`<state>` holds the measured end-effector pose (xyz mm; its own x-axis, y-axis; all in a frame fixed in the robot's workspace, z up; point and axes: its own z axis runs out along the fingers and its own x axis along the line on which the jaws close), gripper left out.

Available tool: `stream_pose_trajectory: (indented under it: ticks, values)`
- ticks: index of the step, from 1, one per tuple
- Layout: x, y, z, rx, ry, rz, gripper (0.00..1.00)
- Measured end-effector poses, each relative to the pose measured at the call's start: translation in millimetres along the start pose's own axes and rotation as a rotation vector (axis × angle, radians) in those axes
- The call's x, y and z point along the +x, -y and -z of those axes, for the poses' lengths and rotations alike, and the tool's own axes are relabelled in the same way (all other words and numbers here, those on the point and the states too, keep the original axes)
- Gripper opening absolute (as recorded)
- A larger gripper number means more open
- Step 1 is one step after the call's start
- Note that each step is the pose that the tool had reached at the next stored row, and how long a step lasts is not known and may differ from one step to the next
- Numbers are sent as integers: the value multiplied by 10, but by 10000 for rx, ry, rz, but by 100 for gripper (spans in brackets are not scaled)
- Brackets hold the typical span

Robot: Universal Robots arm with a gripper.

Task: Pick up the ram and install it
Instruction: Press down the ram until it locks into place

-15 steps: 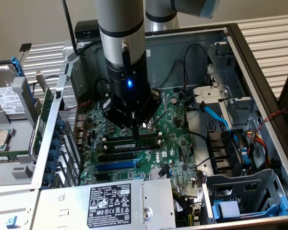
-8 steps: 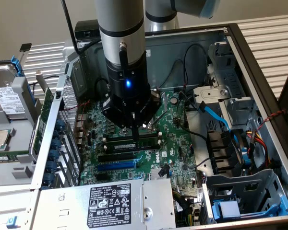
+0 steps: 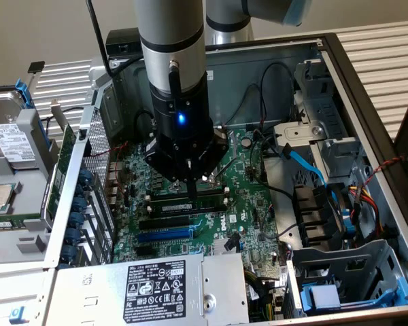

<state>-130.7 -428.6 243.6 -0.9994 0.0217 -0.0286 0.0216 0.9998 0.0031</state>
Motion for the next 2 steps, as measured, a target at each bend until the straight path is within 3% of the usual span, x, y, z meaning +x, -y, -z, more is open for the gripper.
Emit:
stream_pose_trajectory:
  ticks: [2]
  values:
    - [0,0,0,0,1,-16,11]
